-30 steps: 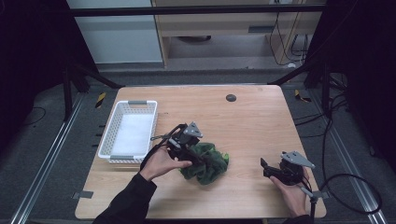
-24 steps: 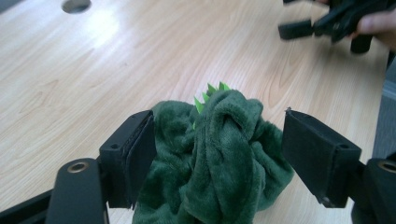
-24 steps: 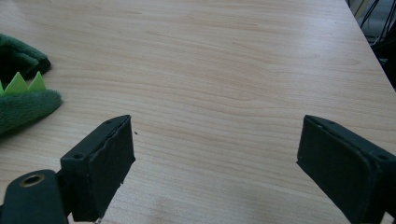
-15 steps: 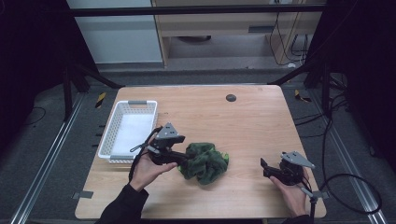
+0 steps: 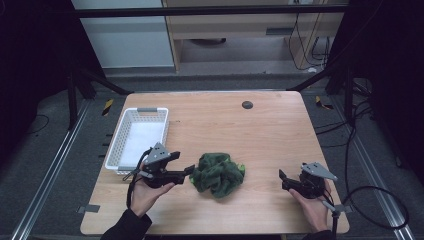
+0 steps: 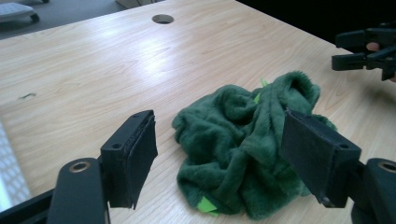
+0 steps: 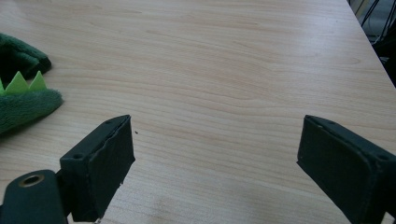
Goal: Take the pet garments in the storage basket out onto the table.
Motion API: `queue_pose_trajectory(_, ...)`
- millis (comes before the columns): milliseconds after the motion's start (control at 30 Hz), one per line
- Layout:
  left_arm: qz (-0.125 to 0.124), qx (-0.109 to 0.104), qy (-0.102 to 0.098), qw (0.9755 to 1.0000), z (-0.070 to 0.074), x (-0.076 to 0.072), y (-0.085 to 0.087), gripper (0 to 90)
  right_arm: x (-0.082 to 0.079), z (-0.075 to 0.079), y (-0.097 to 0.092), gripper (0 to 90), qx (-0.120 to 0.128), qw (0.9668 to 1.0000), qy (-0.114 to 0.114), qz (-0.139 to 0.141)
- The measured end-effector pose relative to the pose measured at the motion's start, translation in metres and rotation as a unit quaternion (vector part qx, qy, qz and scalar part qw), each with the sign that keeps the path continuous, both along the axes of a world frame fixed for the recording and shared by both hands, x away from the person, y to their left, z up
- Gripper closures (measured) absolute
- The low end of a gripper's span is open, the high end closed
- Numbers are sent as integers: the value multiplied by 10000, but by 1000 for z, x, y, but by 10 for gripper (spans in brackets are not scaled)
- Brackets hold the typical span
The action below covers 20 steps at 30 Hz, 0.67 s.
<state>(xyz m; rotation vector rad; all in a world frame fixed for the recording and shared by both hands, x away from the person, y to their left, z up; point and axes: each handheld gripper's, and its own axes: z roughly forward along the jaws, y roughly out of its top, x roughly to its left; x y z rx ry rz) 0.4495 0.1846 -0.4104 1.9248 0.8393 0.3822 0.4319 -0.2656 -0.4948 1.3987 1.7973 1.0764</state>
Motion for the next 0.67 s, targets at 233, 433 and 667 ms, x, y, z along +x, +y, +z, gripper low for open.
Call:
queue_pose_trajectory(233, 183, -122, -44, 9997, -13, -7, 13, 266, -1, 0, 1, 105, -3, 10000, -6, 37)
queue_pose_trajectory(433, 382, -143, -93, 9991, -27, -16, 26, 281, -1, -1, 1, 103, -39, 10000, -20, 66)
queue_pose_trajectory(667, 521, -129, -32, 9986, -40, -25, 39, 284, -1, 0, 2, 100, -13, 10000, -16, 72)
